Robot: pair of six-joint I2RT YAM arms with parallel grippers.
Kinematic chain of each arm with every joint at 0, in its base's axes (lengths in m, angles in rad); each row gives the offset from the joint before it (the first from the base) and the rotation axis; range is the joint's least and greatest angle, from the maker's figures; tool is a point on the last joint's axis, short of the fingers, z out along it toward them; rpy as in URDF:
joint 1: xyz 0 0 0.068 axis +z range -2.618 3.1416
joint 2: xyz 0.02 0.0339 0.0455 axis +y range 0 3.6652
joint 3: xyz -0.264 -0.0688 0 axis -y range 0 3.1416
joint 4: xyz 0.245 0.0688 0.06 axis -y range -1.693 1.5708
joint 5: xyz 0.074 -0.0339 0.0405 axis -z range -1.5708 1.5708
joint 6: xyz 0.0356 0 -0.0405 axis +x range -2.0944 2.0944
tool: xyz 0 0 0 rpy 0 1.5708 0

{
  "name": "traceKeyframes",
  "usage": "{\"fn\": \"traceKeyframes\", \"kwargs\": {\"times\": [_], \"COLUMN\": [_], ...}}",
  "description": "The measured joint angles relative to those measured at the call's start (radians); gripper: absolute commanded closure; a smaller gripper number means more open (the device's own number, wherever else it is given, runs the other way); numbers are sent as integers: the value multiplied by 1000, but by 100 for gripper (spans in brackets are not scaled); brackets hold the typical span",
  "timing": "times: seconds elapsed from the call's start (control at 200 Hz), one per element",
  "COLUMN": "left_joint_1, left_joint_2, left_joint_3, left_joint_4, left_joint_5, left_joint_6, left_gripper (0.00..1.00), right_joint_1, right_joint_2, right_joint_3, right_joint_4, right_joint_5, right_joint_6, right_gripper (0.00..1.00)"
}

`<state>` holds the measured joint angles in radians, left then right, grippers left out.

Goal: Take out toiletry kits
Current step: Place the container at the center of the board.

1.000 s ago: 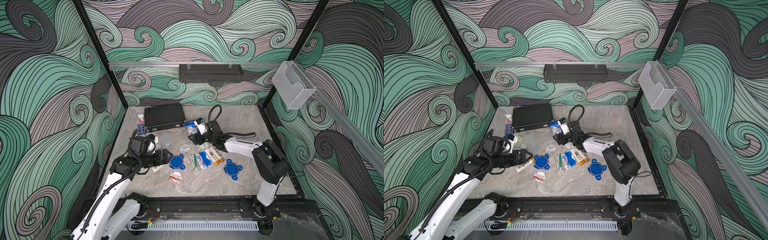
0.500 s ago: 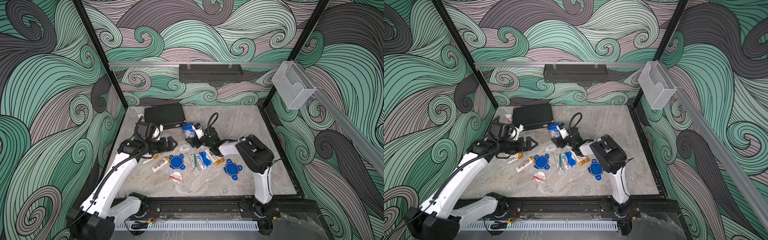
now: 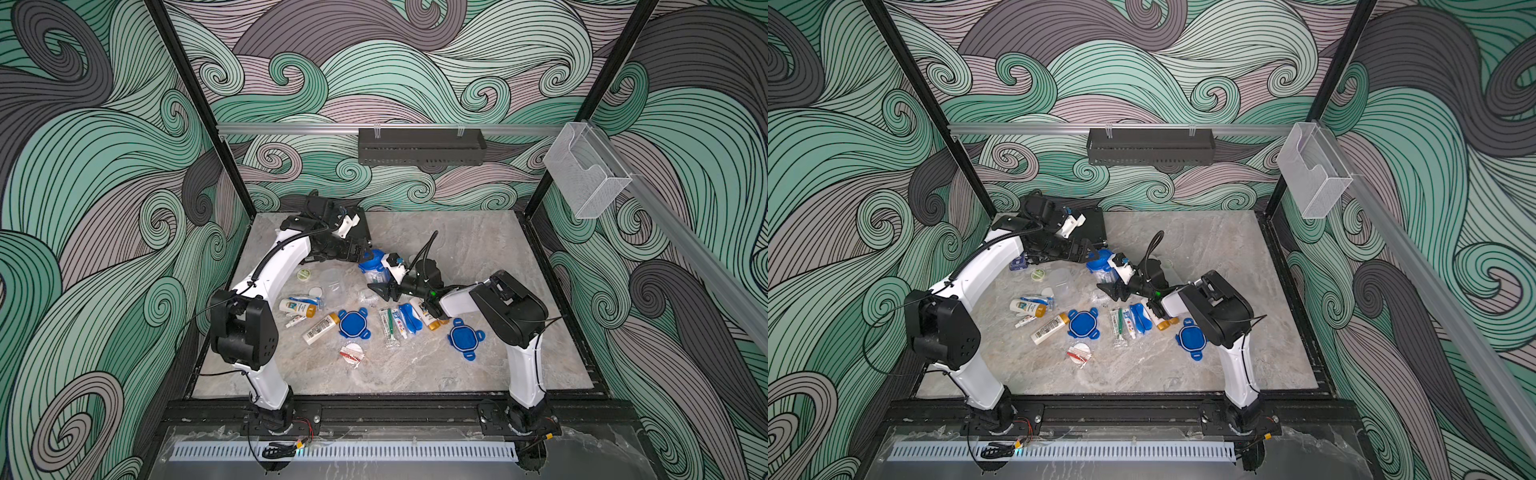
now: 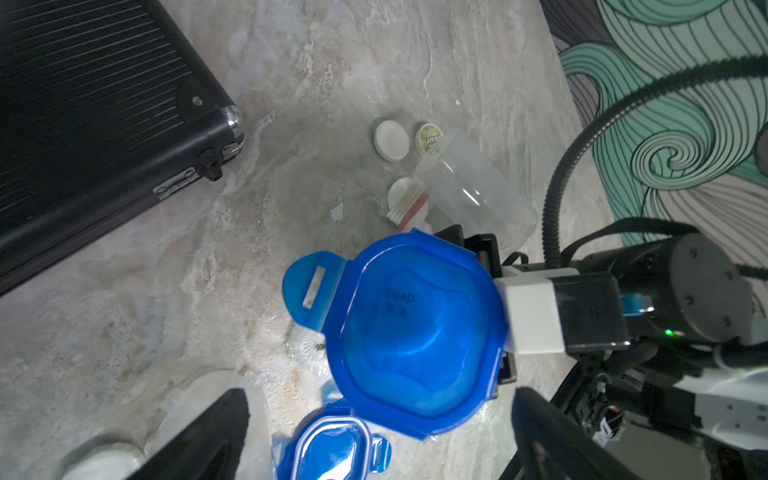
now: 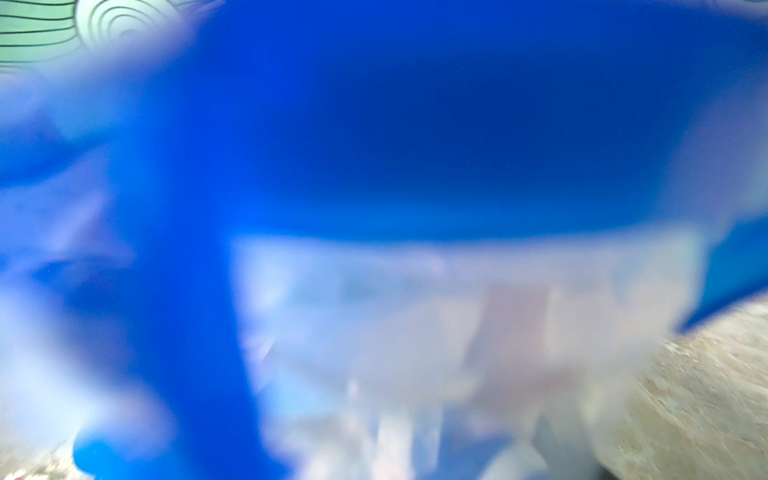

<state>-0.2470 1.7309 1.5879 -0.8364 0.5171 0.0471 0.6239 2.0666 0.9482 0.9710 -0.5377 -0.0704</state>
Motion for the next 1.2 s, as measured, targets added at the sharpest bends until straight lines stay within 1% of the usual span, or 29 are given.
{"fn": "traceKeyframes", "kwargs": {"times": [0.125,0.3,0.38,0.52,0.61,0.851,1.011,1.196], "left_joint_1": [0,-3,-4,-6,-16,-25,-18,-4], "left_joint_2": [0,3,23,100,137,189,199,198], "left_joint_3": [0,-12,-8,42,68,135,136,132], "left_joint_4": [-2,15,19,9,3,-51,-113,-140], "left_joint_5": [3,40,42,90,100,151,206,257], "left_joint_6": [101,230,286,369,428,591,679,734], "left_gripper": [1,1,1,1,2,3,2,2], "right_joint_1": [-13,-32,-35,-34,-35,-36,-44,-57], "right_joint_2": [0,0,0,6,16,19,27,29], "right_joint_3": [-3,-3,-3,-2,-2,5,7,18], "right_joint_4": [20,35,35,18,3,-16,-21,-17], "right_joint_5": [-31,-75,-93,-121,-139,-192,-234,-282], "right_joint_6": [-1,-1,-2,-6,-14,-38,-41,-43], "right_gripper": [31,31,30,30,30,29,28,28]}}
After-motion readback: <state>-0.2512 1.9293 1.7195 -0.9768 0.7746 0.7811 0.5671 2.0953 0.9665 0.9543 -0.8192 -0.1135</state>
